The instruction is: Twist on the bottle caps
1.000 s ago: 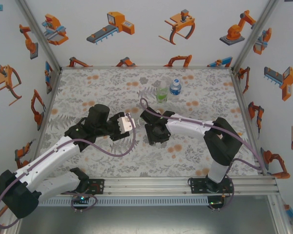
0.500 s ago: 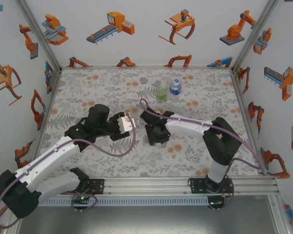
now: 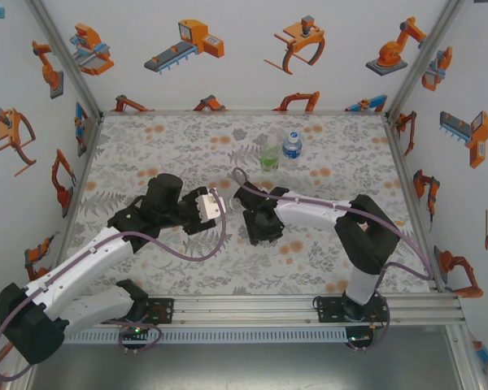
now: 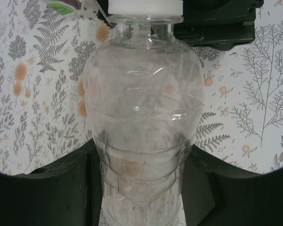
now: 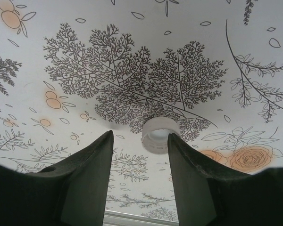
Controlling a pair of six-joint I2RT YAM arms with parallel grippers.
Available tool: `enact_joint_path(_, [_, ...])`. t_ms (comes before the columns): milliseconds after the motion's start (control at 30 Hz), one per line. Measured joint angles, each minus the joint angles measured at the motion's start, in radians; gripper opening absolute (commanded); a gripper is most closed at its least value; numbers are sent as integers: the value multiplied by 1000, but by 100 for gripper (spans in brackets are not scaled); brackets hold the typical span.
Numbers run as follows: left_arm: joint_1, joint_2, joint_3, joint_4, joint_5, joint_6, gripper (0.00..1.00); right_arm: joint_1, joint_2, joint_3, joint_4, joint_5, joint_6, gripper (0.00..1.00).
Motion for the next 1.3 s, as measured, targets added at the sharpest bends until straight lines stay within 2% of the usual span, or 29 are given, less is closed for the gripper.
enact_joint_path(300, [0, 0, 0, 0, 0, 0, 0, 0, -13, 0, -4, 5, -5, 48])
enact_joint_path(633, [0, 0, 0, 0, 0, 0, 0, -42, -122, -32, 34, -28, -1, 49])
enact_joint_path(1300, [0, 1, 0, 0, 3, 0, 0, -55, -123, -88, 77, -57, 2, 47])
